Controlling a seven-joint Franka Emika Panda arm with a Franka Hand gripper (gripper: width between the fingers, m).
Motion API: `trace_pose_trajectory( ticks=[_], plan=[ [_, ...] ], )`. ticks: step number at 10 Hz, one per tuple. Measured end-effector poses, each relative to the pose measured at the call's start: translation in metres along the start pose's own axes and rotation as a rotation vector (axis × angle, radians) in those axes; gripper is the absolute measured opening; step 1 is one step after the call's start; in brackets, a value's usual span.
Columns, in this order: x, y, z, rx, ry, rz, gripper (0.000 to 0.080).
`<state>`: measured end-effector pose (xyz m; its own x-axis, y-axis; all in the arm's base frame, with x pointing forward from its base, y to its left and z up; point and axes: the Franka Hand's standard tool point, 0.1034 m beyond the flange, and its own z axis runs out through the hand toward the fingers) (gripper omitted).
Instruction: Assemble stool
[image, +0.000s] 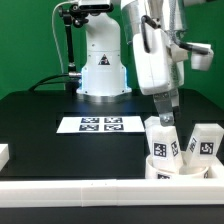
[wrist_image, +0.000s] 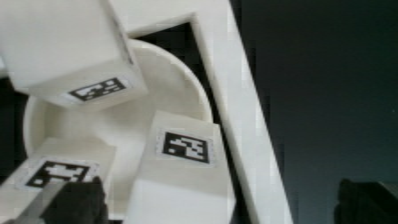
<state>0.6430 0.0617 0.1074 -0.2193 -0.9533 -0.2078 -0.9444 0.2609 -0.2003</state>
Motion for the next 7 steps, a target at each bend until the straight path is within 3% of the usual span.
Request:
trace_pose_trajectory(
  ticks=[3,7],
  plan=[
    [0.0024,0.0001,0.0001,-0.005,0.001,-0.3,0.0649],
    [0.0088,-0.0038,-0.0035,-0.057,0.012,-0.947,0.0649]
  ],
)
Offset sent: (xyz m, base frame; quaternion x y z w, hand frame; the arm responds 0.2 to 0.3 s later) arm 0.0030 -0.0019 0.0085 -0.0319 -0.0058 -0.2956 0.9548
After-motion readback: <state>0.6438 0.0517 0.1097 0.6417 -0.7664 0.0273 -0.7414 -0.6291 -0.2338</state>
